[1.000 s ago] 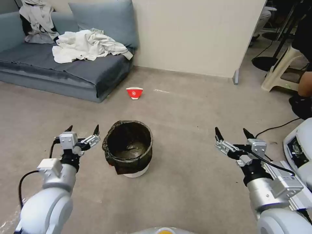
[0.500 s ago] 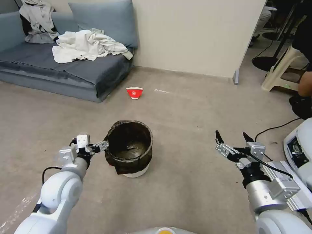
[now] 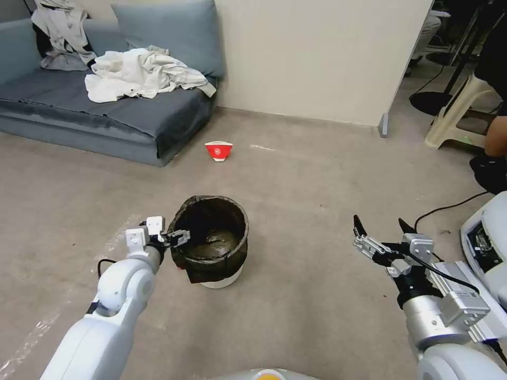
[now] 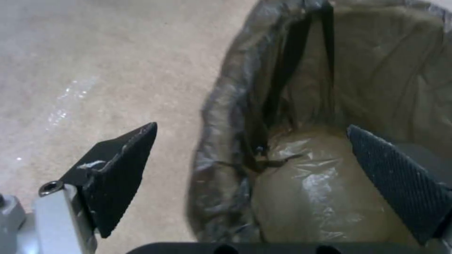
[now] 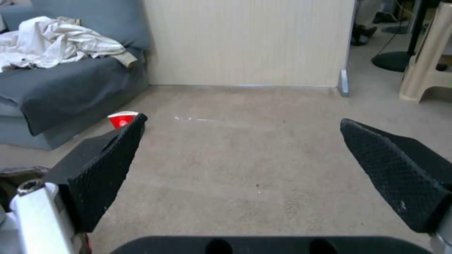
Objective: Pick up the trash can from the floor.
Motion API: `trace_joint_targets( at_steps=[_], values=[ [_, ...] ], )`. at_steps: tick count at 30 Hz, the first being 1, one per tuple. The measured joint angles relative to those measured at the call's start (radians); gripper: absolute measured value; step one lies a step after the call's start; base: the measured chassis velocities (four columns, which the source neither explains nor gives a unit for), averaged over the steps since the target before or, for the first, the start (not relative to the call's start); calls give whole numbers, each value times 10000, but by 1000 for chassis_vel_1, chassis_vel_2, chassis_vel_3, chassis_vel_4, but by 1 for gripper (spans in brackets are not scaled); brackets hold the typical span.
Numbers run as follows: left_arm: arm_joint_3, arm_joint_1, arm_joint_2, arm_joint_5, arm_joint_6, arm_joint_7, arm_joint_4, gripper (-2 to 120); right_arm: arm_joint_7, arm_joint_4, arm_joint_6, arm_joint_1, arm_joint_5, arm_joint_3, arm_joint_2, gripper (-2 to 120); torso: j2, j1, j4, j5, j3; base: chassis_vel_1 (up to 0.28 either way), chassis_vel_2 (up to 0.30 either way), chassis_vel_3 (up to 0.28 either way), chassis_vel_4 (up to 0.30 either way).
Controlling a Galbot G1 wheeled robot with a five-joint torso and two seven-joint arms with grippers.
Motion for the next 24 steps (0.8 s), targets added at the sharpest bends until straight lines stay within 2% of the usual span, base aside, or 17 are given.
trace_joint_targets(
  at_steps=[5, 14, 24],
  values=[
    [373, -352, -196, 161, 106, -328, 492, 100, 53, 75, -4, -55, -6, 43, -2, 100, 0, 0, 0, 0, 0, 0, 0, 0, 0],
    [691, -605, -360, 130, 457, -919, 871, 97, 80, 87, 66, -69, -9, 51, 25, 100, 0, 0, 0, 0, -1, 0, 0, 0, 0],
    [734, -695, -418, -49, 542, -1165, 1051, 62, 45, 69, 126, -70, 5, 12, 38, 100, 0, -1, 0, -3, -1, 0, 0, 0, 0]
  ],
)
